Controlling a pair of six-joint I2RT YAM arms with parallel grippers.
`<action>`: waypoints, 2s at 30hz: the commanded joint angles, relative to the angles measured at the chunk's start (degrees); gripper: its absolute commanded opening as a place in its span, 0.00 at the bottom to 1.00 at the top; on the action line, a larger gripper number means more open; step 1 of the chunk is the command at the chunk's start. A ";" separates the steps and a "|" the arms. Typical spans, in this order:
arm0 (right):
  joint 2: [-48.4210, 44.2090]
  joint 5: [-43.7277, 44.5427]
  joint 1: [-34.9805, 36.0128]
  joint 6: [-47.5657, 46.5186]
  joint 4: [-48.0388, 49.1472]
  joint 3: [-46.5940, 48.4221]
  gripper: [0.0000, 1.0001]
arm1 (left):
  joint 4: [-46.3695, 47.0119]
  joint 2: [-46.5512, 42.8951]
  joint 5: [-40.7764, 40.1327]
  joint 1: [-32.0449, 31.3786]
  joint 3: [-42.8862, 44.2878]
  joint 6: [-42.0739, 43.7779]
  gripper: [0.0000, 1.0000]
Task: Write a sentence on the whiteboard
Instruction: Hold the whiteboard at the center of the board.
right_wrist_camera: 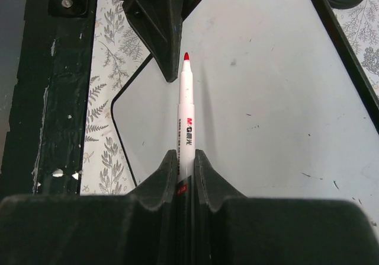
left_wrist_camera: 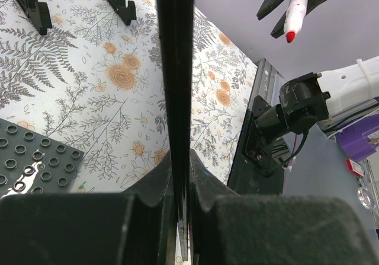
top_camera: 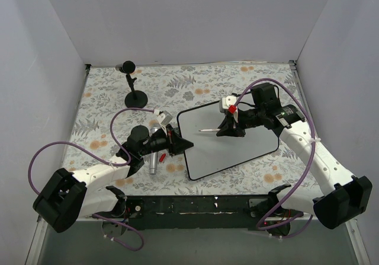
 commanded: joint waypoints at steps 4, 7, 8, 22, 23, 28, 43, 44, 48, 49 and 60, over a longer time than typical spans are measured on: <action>0.79 -0.61 -0.13 -1.89 -2.05 3.23 0.01 | 1.30 -1.82 -1.02 -0.09 -0.82 2.01 0.00; 1.05 -0.52 -0.13 -2.24 -2.40 3.85 0.01 | 1.30 -1.73 -1.02 -0.09 -0.82 2.01 0.00; 1.14 -0.52 -0.22 -2.24 -2.40 4.11 0.01 | 1.21 -1.64 -0.94 -0.09 -0.82 2.09 0.00; 1.40 -1.57 -0.13 -1.19 -1.79 3.86 0.01 | 1.39 -1.91 -0.94 -0.09 -0.82 1.92 0.00; 1.40 -1.66 -0.13 -0.75 -1.35 3.77 0.01 | 1.39 -1.91 -0.94 -0.09 -0.82 1.92 0.00; 2.10 -4.12 -0.13 2.24 1.38 2.80 0.01 | 1.83 -1.64 -0.76 -0.09 -0.91 1.74 0.00; 0.96 -3.77 0.57 3.38 3.22 0.43 0.01 | 1.92 -1.73 -1.20 -0.09 -0.91 1.39 0.00; 0.88 -3.60 0.57 3.38 3.31 0.43 0.01 | 2.00 -1.73 -1.20 -0.09 -0.91 1.30 0.00; 0.52 -3.42 0.57 3.29 3.31 -0.01 0.01 | 2.09 -1.73 -1.29 -0.09 -0.99 1.04 0.00; 0.44 -3.33 0.57 3.12 3.22 -0.01 0.01 | 2.09 -1.82 -1.37 -0.09 -1.08 1.04 0.00; -1.59 -0.96 -0.66 -0.22 0.24 1.56 0.01 | 2.00 -2.17 -1.55 -0.09 -1.26 0.95 0.00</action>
